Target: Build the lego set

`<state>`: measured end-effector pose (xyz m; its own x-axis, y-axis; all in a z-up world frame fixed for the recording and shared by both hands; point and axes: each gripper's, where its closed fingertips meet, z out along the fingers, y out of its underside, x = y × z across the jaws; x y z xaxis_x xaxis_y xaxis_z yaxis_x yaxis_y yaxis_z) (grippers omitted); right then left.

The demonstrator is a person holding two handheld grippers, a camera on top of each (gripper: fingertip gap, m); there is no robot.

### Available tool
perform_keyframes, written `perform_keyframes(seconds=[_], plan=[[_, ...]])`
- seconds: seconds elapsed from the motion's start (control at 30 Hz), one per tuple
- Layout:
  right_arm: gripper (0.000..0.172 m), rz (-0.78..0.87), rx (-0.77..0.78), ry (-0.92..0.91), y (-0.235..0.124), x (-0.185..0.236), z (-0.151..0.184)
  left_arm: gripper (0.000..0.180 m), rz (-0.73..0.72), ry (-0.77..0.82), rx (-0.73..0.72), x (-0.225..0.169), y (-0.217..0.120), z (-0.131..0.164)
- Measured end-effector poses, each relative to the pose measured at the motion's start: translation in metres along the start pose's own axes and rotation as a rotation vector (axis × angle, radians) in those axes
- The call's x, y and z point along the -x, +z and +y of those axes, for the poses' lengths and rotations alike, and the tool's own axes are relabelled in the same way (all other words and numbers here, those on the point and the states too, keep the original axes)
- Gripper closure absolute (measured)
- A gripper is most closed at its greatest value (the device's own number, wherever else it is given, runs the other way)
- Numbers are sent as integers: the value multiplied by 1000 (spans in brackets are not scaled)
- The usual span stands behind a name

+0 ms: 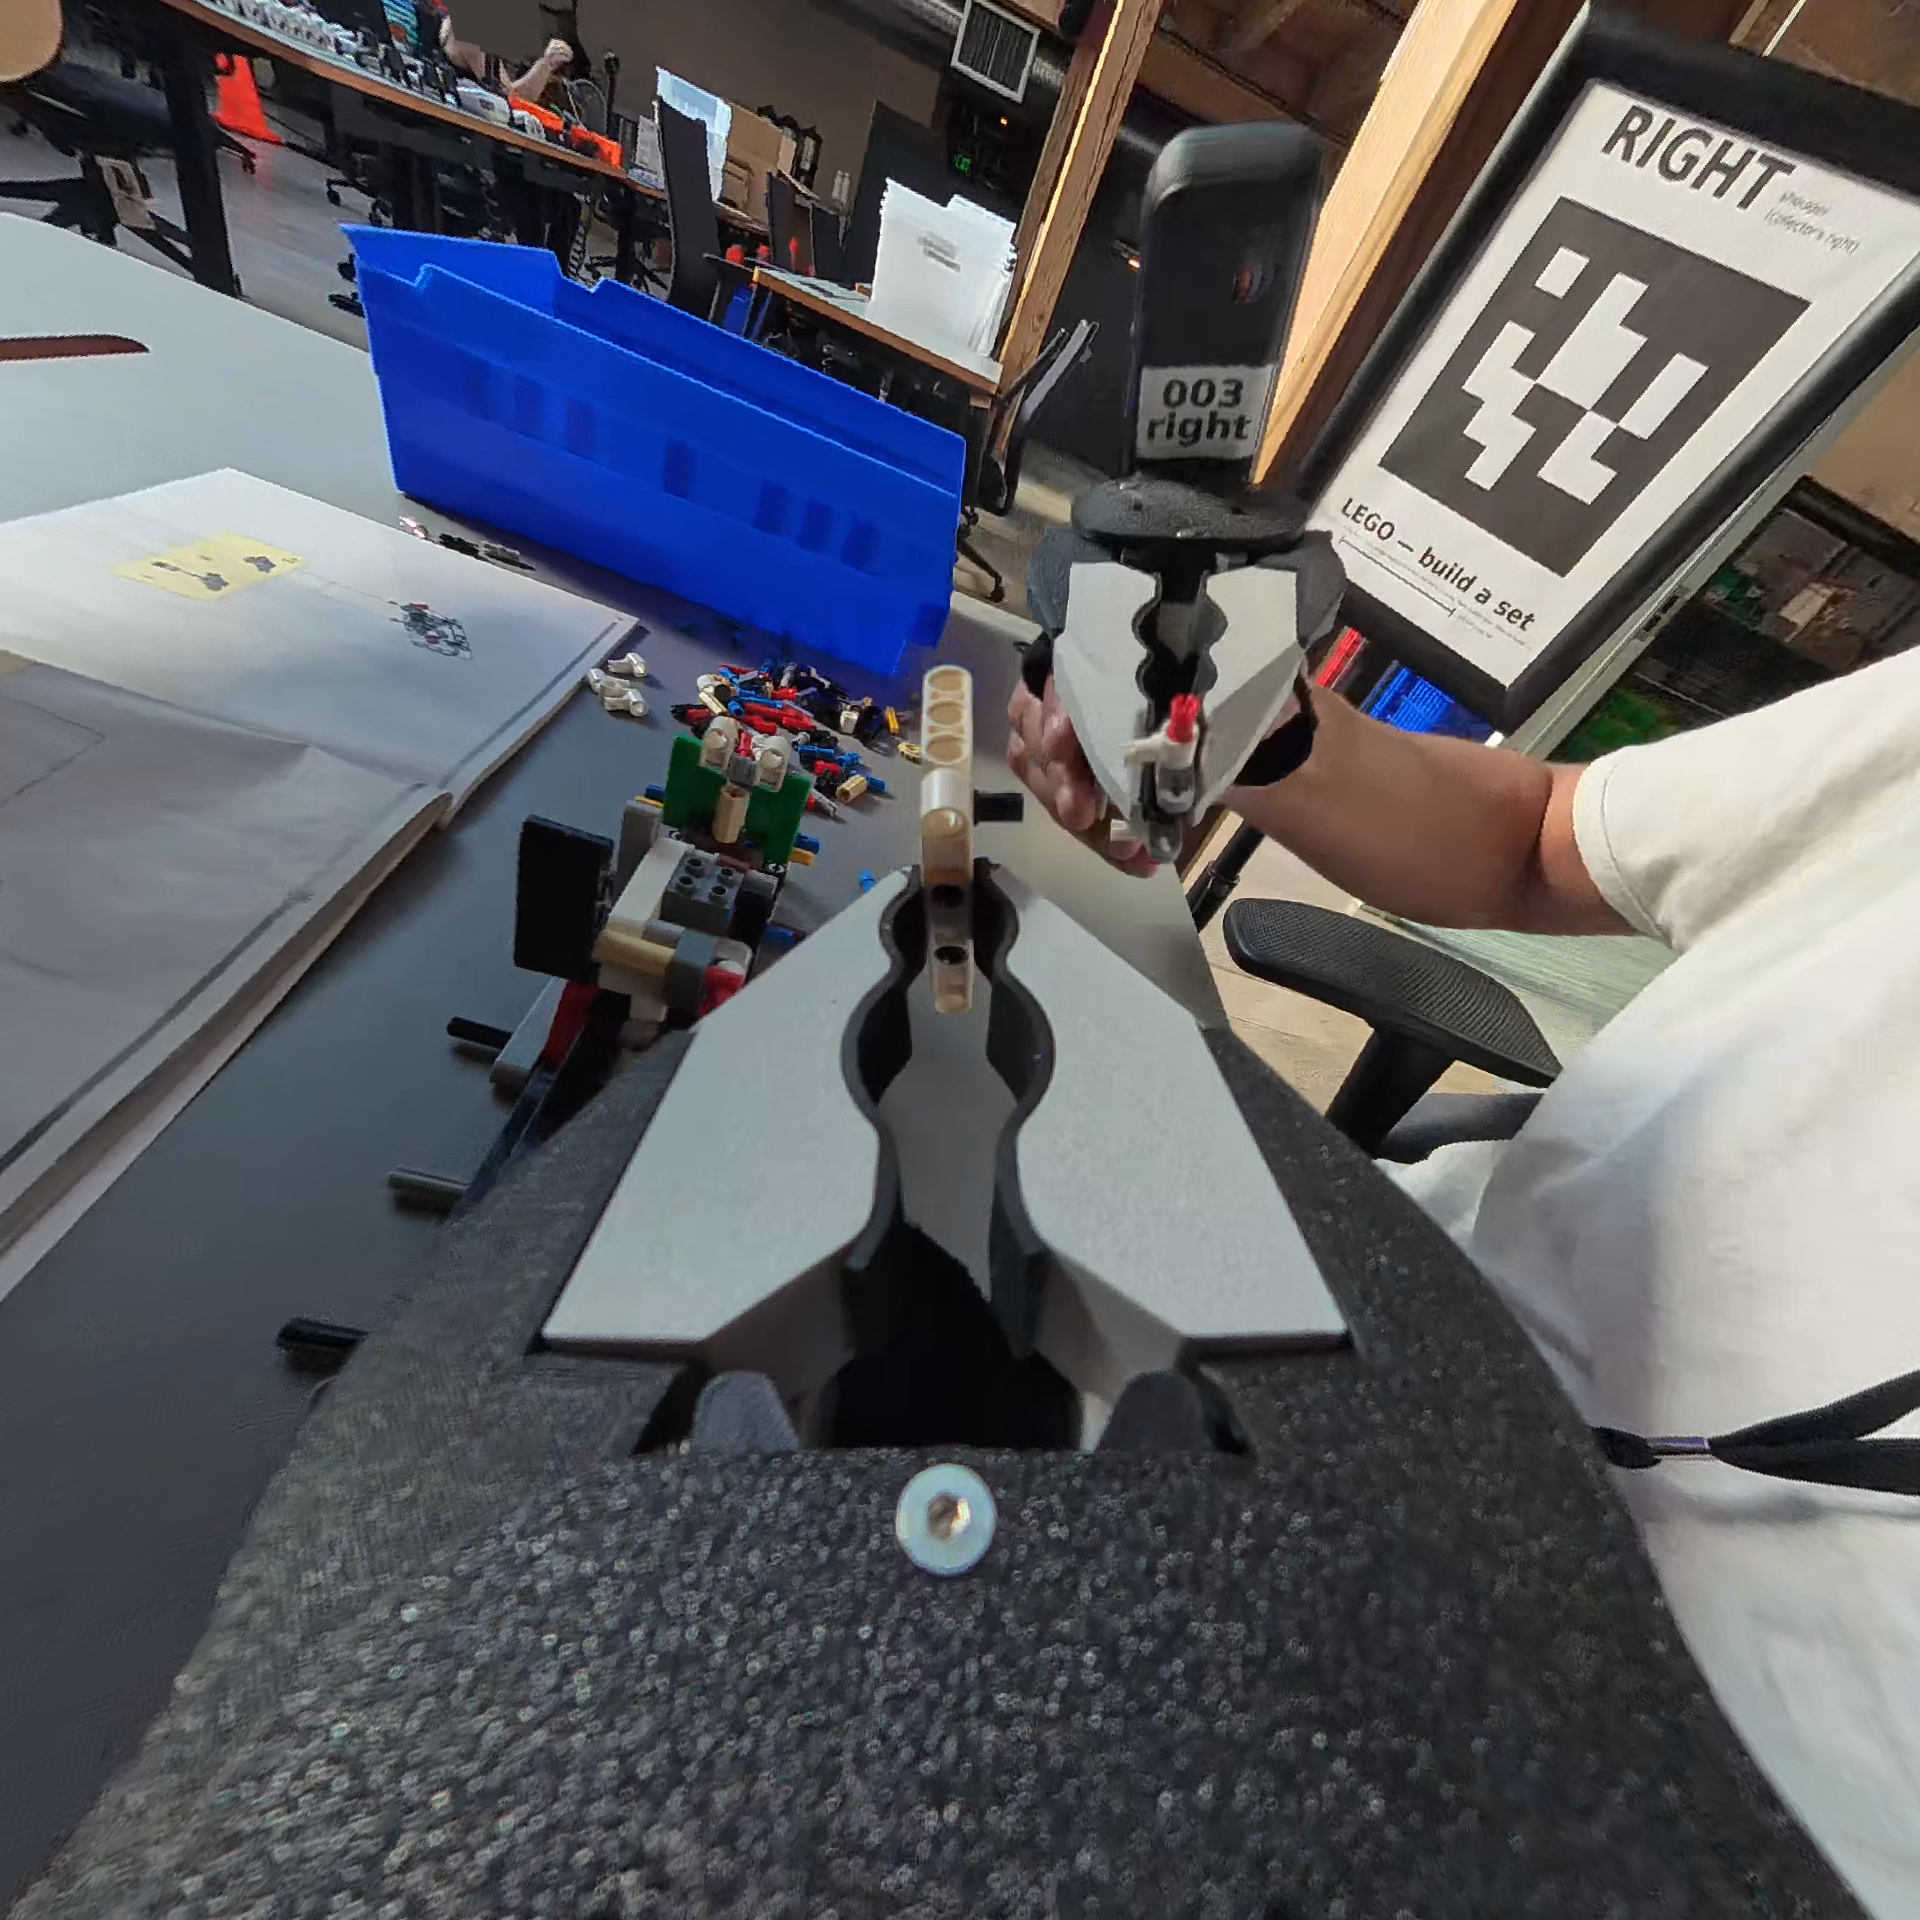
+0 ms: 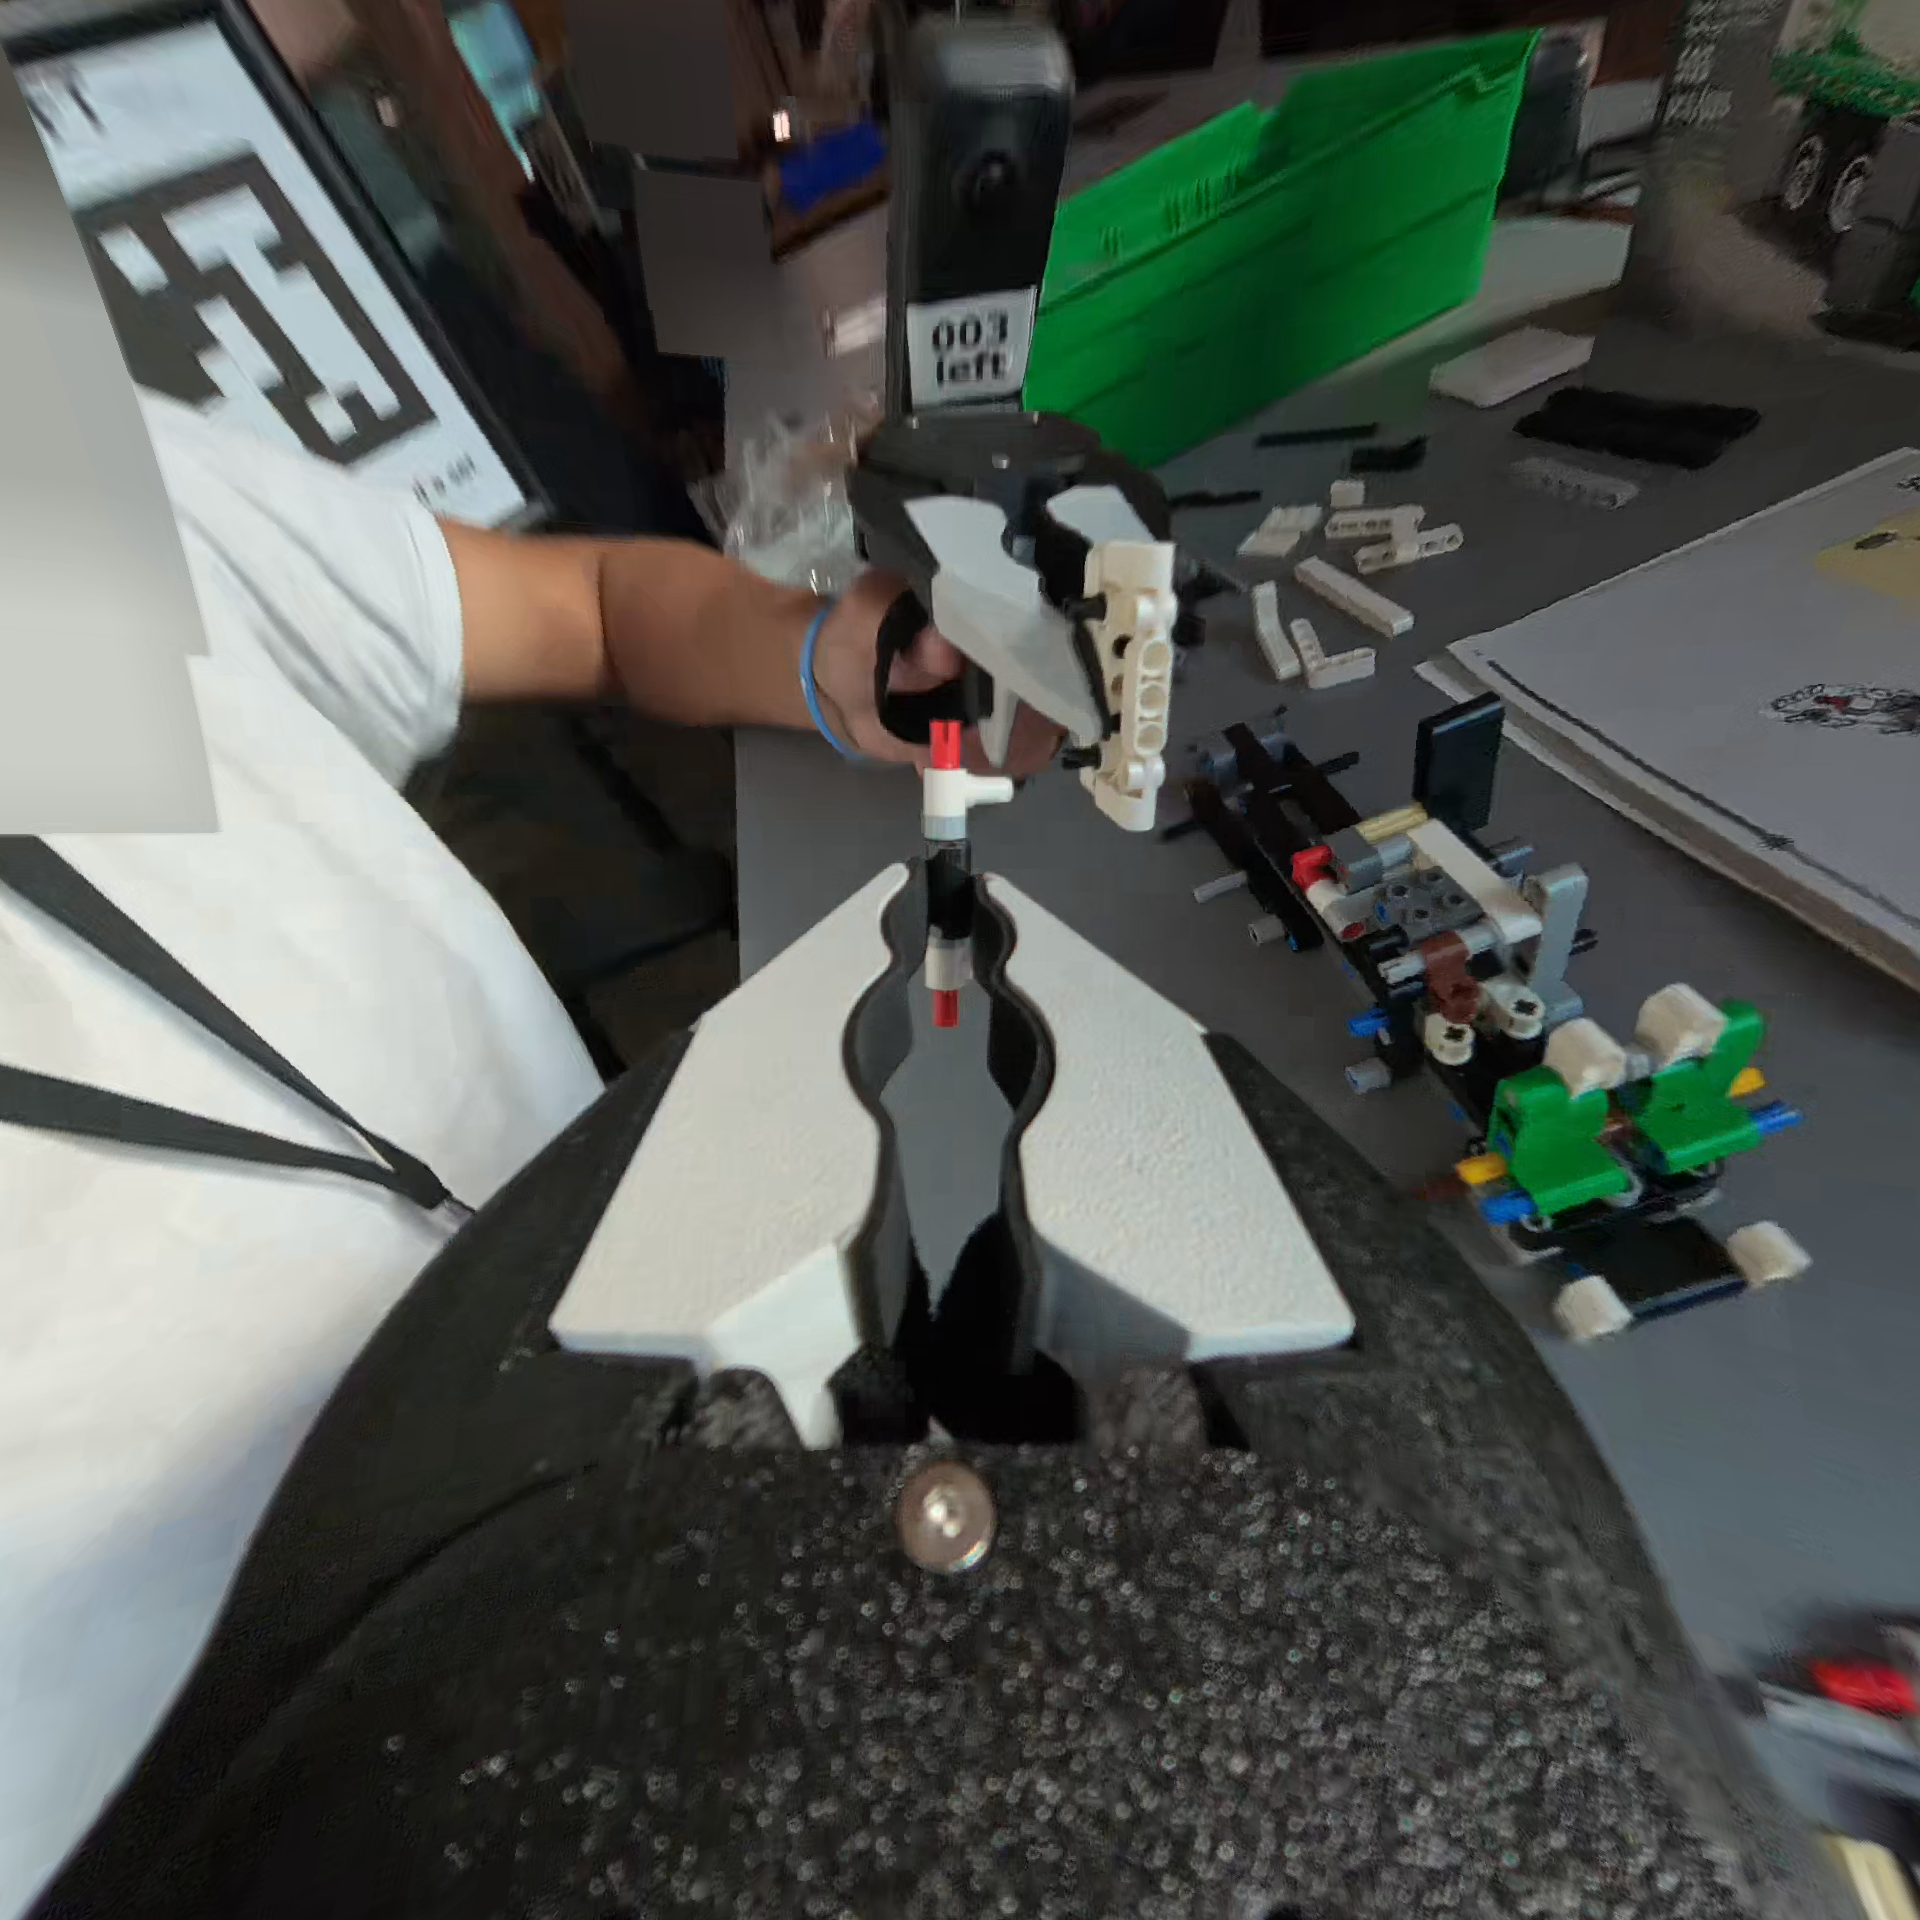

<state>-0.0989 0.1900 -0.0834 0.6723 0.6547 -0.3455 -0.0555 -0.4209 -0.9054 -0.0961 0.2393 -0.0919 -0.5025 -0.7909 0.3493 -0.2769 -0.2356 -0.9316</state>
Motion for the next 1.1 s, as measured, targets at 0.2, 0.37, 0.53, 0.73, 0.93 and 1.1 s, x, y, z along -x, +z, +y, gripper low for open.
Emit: perform_keyframes(seconds=[0.2, 0.37, 0.53, 0.73, 0.93, 1.1], plan=[[166, -81, -311, 215, 4, 7, 2, 175, 55, -3, 97, -16, 11, 18], [167, -95, -293, 234, 14, 6, 1, 175, 64, -78, 166, -23, 19, 31], [167, 1, -254, 208, 21, -4, 8, 175, 87, -161, 130, -22, 18, 28], [167, 25, -262, 232, 20, -11, 8, 175, 89, -178, 140, -21, 17, 30], [167, 66, -272, 213, 20, -14, 7, 175, 78, -172, 140, -20, 17, 30], [166, 89, -255, 208, 23, -16, 9, 175, 66, -172, 146, -19, 16, 31]])
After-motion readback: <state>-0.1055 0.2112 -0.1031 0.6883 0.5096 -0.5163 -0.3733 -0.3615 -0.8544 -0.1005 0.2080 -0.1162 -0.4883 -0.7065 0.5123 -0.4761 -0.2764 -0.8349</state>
